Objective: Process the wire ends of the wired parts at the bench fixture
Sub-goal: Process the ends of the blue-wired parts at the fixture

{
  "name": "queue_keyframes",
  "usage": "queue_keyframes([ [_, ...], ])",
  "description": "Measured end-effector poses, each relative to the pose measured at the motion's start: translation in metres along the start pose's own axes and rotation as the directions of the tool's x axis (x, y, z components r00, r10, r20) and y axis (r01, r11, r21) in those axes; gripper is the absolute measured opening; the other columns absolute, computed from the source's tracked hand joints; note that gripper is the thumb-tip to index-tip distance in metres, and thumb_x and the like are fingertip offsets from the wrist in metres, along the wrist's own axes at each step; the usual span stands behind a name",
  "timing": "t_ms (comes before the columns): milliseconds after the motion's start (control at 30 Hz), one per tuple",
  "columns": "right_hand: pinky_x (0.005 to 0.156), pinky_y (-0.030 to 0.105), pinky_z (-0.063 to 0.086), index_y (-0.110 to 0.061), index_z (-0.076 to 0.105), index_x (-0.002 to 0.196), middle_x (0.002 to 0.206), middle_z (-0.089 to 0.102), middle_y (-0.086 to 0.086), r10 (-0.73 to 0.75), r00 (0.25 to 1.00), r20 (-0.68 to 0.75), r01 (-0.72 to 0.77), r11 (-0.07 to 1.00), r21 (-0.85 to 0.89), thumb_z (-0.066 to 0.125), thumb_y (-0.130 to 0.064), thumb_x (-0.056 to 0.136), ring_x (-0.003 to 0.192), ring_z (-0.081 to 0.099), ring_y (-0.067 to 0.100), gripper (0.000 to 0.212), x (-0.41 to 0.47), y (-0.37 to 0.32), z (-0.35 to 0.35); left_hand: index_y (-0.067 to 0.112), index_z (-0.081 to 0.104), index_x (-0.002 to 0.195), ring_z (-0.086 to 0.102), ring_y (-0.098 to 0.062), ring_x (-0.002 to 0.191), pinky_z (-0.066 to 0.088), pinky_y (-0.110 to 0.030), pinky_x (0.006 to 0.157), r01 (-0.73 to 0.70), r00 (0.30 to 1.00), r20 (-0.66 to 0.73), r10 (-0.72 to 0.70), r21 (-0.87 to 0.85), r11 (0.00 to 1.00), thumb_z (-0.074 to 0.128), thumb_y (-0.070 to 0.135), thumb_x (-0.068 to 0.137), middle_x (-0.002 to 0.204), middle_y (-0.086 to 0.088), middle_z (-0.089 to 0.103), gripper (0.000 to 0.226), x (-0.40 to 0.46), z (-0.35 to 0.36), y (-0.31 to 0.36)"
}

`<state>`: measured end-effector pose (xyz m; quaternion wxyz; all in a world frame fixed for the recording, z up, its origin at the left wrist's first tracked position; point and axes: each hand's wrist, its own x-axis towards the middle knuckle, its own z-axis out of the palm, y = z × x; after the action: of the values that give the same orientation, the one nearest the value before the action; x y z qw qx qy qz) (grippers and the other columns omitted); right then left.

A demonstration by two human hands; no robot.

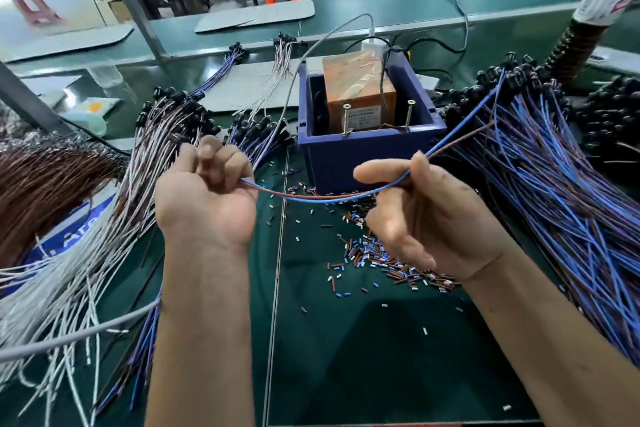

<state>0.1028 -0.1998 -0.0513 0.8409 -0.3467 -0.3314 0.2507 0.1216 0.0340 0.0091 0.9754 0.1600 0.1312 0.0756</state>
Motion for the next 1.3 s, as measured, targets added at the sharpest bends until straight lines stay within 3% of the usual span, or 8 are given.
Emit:
queue_keyframes([
  [100,0.044,0.021,0.028,-0.013,0.074,0.121,0.051,0.053,-0.004,0.004,0.987,-0.163,-0.04,0.974,-0.221,0.041,-0.052,0.107,0.043,0.033,0.014,0.053,-0.003,-0.014,-0.007,0.012,0.057,0.082,0.023,-0.005,0.041,0.019,-0.019,0.034,0.035,0.97,0.228,-0.086,0.22,0.975,0.037,0.013,0.108,0.055,0.008,0.034,0.033,-0.012,-0.001,-0.012],
  [200,0.044,0.029,0.021,-0.012,0.077,0.109,0.045,0.036,-0.001,-0.021,0.959,-0.283,-0.124,0.866,-0.484,0.038,-0.055,0.107,0.041,0.021,0.02,0.059,-0.003,-0.024,-0.016,0.013,0.057,0.088,0.021,-0.004,0.044,0.019,-0.018,0.039,-0.257,0.898,0.439,-0.028,0.574,0.777,0.043,0.02,0.107,0.055,0.008,0.03,0.025,-0.019,-0.005,-0.041],
  [433,0.045,0.018,0.027,-0.01,0.078,0.082,0.043,0.039,0.002,0.047,0.922,-0.385,-0.301,0.711,-0.635,0.038,-0.056,0.107,0.039,0.029,0.012,0.065,-0.005,-0.004,-0.012,0.016,0.05,0.086,0.033,-0.008,0.043,0.027,-0.021,0.045,-0.677,0.683,0.727,0.064,0.599,0.427,0.038,0.012,0.111,0.077,-0.019,0.065,0.028,-0.001,-0.002,-0.099],
  [600,0.042,0.031,0.018,-0.007,0.076,0.073,0.041,0.03,0.015,0.008,0.906,-0.424,-0.317,0.676,-0.666,0.039,-0.045,0.11,0.037,0.025,0.018,0.064,-0.001,0.01,-0.006,0.018,0.043,0.082,0.02,-0.023,0.037,0.014,-0.033,0.035,-0.645,0.691,0.723,0.009,0.611,0.458,0.039,0.025,0.111,0.095,-0.014,0.078,0.031,0.012,-0.016,-0.105],
  [767,0.041,0.031,0.015,0.001,0.07,0.068,0.042,0.029,0.01,0.033,0.892,-0.451,-0.354,0.673,-0.65,0.04,-0.039,0.11,0.038,0.024,0.021,0.065,0.0,0.016,-0.003,0.013,0.068,0.092,0.075,-0.014,0.07,0.052,-0.017,0.064,-0.54,0.756,0.654,-0.029,0.647,0.537,0.067,0.014,0.098,0.088,-0.011,0.079,0.007,0.01,-0.027,-0.103],
  [933,0.041,0.027,0.022,-0.004,0.069,0.063,0.038,0.037,0.002,0.031,0.884,-0.467,-0.374,0.646,-0.666,0.04,-0.038,0.11,0.036,0.03,0.015,0.064,-0.001,0.016,-0.006,0.014,0.078,0.09,0.073,-0.01,0.068,0.054,-0.019,0.06,-0.312,0.831,0.53,-0.168,0.694,0.648,0.069,0.018,0.095,0.09,-0.013,0.079,0.011,0.007,-0.027,-0.102],
  [1100,0.042,0.018,0.031,-0.007,0.07,0.065,0.039,0.044,0.002,0.039,0.882,-0.469,-0.385,0.634,-0.67,0.044,-0.044,0.107,0.035,0.038,0.011,0.062,-0.002,0.018,-0.009,0.016,0.079,0.085,0.072,-0.013,0.072,0.054,-0.02,0.067,-0.335,0.845,0.515,-0.144,0.72,0.608,0.076,0.012,0.087,0.081,-0.008,0.078,0.006,0.007,-0.028,-0.103],
  [1300,0.037,0.016,0.028,-0.02,0.072,0.078,0.052,0.054,0.006,-0.368,0.733,-0.572,-0.148,0.735,-0.662,0.05,-0.042,0.107,0.036,0.037,0.008,0.042,-0.002,0.012,-0.016,0.007,0.073,0.081,0.056,-0.007,0.044,0.042,-0.015,0.042,-0.222,0.848,0.466,-0.251,0.744,0.63,0.071,0.005,0.091,0.064,-0.003,0.067,0.01,0.008,-0.03,-0.101],
])
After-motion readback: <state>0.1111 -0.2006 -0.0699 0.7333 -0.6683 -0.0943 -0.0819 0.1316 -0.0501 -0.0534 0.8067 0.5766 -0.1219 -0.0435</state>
